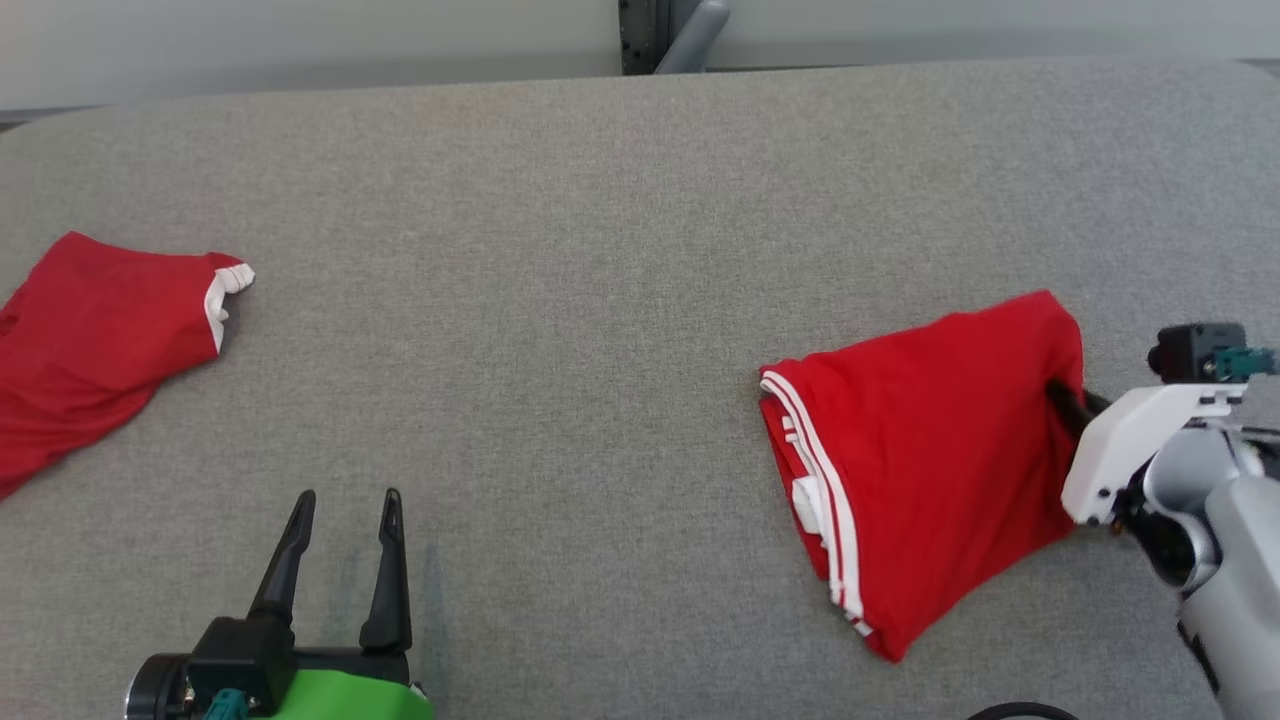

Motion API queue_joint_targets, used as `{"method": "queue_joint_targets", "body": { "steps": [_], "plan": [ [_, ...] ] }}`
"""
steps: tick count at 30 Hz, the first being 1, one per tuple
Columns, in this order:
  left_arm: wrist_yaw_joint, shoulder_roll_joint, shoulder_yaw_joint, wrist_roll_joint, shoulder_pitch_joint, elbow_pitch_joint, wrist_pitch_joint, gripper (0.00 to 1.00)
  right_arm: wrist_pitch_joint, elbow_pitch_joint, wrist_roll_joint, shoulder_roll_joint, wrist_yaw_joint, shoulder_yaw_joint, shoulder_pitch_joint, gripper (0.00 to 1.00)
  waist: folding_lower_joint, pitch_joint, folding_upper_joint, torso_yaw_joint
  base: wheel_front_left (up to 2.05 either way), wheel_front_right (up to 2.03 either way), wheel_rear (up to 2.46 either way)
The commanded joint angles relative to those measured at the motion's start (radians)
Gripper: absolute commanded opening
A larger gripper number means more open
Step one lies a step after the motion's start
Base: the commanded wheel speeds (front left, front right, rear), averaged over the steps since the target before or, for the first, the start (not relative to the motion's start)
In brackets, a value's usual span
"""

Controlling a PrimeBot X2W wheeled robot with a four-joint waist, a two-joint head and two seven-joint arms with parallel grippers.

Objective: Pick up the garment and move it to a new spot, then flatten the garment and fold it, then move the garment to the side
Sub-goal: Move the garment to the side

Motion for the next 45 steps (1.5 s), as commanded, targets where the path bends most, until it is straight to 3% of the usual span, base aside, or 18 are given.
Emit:
{"method": "queue_joint_targets", "body": {
  "steps": [1, 6, 11, 15, 19, 20, 21, 22, 28, 33, 36, 42, 45],
  "plan": [
    [-0.009, 0.001, 0.008, 0.015, -0.023, 0.0, 0.0, 1.0, -0.009, -0.009, 0.007, -0.036, -0.001, 0.003, -0.04, 0.0, 0.0, 0.055, 0.0118, -0.029, 0.0, 0.0, 0.0],
    [-0.021, 0.001, 0.019, 0.035, -0.074, -0.021, 0.0, 1.0, -0.001, 0.026, -0.02, -0.135, -0.001, -0.028, -0.158, 0.0, 0.0, 0.122, 0.0118, -0.048, 0.0, 0.0, 0.0],
    [-0.032, 0.001, 0.017, 0.053, -0.111, -0.04, 0.0, 1.0, 0.013, 0.134, -0.075, -0.217, -0.001, -0.139, -0.253, 0.0, 0.0, 0.174, 0.0118, -0.044, 0.0, 0.0, 0.0],
    [-0.04, 0.001, 0.02, 0.057, -0.111, -0.046, 0.0, 1.0, -0.023, 0.241, -0.172, -0.268, -0.001, -0.244, -0.306, 0.0, 0.0, 0.185, 0.0118, -0.031, 0.0, 0.0, 0.0],
    [-0.041, 0.001, 0.025, 0.042, -0.093, -0.035, 0.0, 1.0, -0.073, 0.347, -0.294, -0.275, -0.001, -0.35, -0.345, 0.0, 0.0, 0.179, 0.0118, -0.015, 0.0, 0.0, 0.0],
    [-0.038, 0.001, 0.025, 0.037, -0.091, -0.034, 0.0, 1.0, -0.083, 0.37, -0.33, -0.272, -0.001, -0.376, -0.353, 0.1, 0.0, 0.175, 0.0118, -0.012, 0.0, 0.0, 0.0],
    [-0.033, 0.001, 0.025, 0.031, -0.087, -0.034, 0.0, 1.0, -0.097, 0.384, -0.369, -0.267, -0.001, -0.391, -0.359, 0.59, 0.0, 0.171, 0.0118, -0.01, 0.0, 0.0, 0.0],
    [-0.031, 0.001, 0.022, 0.029, -0.083, -0.034, 0.0, 1.0, -0.117, 0.391, -0.406, -0.263, -0.001, -0.405, -0.366, 1.0, 0.0, 0.168, 0.0118, -0.009, 0.0, 0.0, 0.0],
    [-0.009, 0.001, 0.013, 0.007, -0.052, -0.026, 0.0, 1.0, -0.302, 0.367, -0.553, -0.183, -0.001, -0.485, -0.389, 1.0, 0.0, 0.117, 0.0118, -0.015, 0.0, 0.0, 0.0],
    [0.004, 0.001, 0.018, -0.015, -0.019, -0.006, 0.0, 1.0, -0.475, 0.262, -0.597, -0.093, -0.001, -0.436, -0.331, 1.0, 0.0, 0.033, 0.0118, -0.031, 0.0, 0.0, 0.0],
    [0.015, 0.001, 0.016, -0.03, 0.0, 0.008, 0.0, 1.0, -0.505, 0.196, -0.58, -0.06, -0.001, -0.413, -0.28, 1.0, 0.0, -0.012, 0.0118, -0.032, 0.0, 0.0, 0.0],
    [0.04, 0.001, 0.01, -0.062, 0.05, 0.043, 0.0, 1.0, -0.527, -0.131, -0.461, 0.052, 0.0, -0.292, -0.01, 1.0, 0.0, -0.115, 0.0118, -0.024, 0.0, 0.0, 0.0],
    [0.037, 0.001, -0.005, -0.061, 0.059, 0.062, 0.0, 1.0, -0.527, -0.312, -0.435, 0.082, -0.001, -0.278, 0.163, 1.0, 0.0, -0.146, 0.0118, -0.009, 0.0, 0.0, 0.0]
  ]
}}
